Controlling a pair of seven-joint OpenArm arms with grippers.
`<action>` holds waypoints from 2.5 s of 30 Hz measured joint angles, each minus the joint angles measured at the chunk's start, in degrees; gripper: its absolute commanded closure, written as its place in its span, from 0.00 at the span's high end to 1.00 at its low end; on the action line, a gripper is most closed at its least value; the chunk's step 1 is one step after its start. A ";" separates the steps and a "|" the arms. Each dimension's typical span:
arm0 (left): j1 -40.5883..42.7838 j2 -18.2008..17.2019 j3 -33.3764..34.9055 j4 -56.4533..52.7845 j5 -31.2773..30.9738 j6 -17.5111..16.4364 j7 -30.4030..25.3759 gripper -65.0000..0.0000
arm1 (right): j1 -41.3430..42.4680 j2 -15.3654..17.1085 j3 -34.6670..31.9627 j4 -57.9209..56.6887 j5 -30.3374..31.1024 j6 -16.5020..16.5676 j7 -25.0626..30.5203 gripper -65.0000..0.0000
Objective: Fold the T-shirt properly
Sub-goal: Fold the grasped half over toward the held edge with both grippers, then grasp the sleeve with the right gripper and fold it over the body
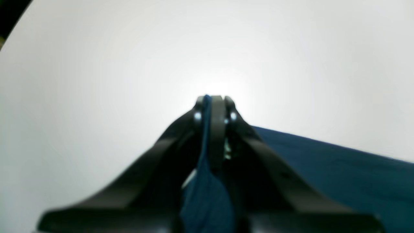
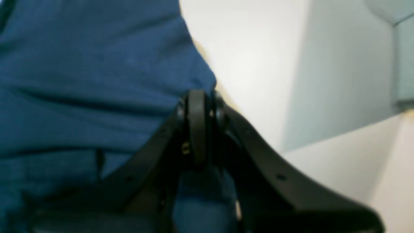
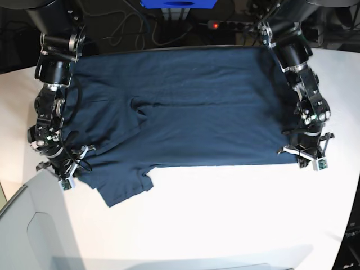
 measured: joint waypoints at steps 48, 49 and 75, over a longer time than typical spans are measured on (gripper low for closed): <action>27.45 2.21 -5.73 15.58 -22.58 0.72 0.20 0.40 | -28.22 -1.40 8.74 33.81 2.32 12.28 -7.06 0.67; 27.43 2.21 -5.73 15.58 -22.58 0.72 0.17 0.40 | -28.22 -1.40 8.74 33.81 2.34 12.28 -7.04 0.67; 26.71 2.34 -5.68 15.65 -22.56 0.74 0.20 0.00 | -20.94 -1.05 8.46 33.75 2.62 12.44 -9.88 0.68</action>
